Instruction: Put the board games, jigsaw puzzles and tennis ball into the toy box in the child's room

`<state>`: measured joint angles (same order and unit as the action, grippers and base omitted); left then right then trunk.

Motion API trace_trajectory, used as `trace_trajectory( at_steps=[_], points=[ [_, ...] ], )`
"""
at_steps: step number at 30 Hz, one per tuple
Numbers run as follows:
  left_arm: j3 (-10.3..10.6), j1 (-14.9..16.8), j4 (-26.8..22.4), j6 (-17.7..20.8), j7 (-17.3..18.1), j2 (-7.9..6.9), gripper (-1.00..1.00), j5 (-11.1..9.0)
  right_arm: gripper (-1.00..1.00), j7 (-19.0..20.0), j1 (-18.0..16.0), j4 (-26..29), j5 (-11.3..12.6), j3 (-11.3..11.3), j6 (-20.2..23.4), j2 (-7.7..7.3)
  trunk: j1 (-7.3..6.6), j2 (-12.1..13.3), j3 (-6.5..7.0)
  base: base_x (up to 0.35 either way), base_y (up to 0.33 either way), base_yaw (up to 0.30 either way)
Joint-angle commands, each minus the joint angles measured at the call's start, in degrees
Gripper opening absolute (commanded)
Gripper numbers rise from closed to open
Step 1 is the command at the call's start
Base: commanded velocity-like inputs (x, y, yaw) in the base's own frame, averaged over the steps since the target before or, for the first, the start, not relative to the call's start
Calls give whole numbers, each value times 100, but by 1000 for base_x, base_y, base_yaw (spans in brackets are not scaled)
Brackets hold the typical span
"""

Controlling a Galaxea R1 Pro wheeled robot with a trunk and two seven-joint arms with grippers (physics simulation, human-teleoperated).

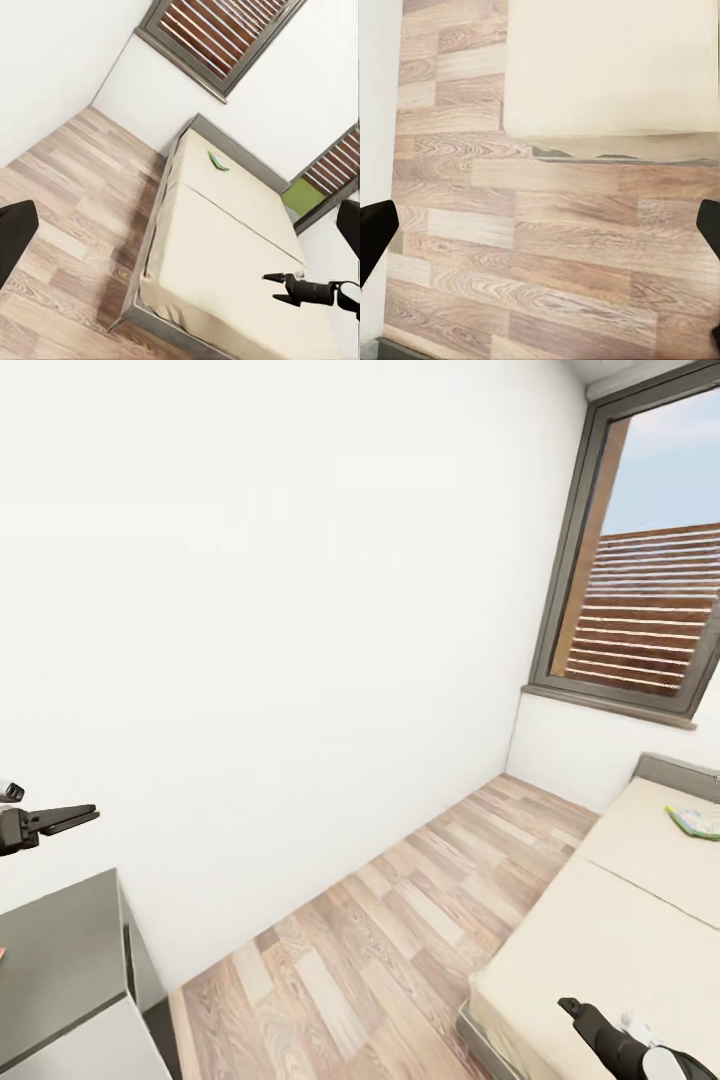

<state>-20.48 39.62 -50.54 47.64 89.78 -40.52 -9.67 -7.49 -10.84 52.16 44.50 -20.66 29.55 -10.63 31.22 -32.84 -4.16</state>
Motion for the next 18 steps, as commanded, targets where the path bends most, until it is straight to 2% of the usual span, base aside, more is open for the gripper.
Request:
trace_trajectory(
  at_steps=[1, 12, 18],
  points=[
    [0, 2, 0, 61, 22, -1, 100, 0, 100, -52, -5, 0, 62, -4, 24, 1, 5, -10, -7, 178, 113, -258],
    [0, 2, 0, 61, 22, 15, 100, 0, 100, -59, -5, -122, 62, -5, 16, 11, 5, -10, -6, 74, 38, -263],
    [0, 2, 0, 61, 22, 17, 100, 0, 100, -59, -5, -156, 74, -14, 15, -5, 5, -10, -30, 9, 4, -156]
  ],
)
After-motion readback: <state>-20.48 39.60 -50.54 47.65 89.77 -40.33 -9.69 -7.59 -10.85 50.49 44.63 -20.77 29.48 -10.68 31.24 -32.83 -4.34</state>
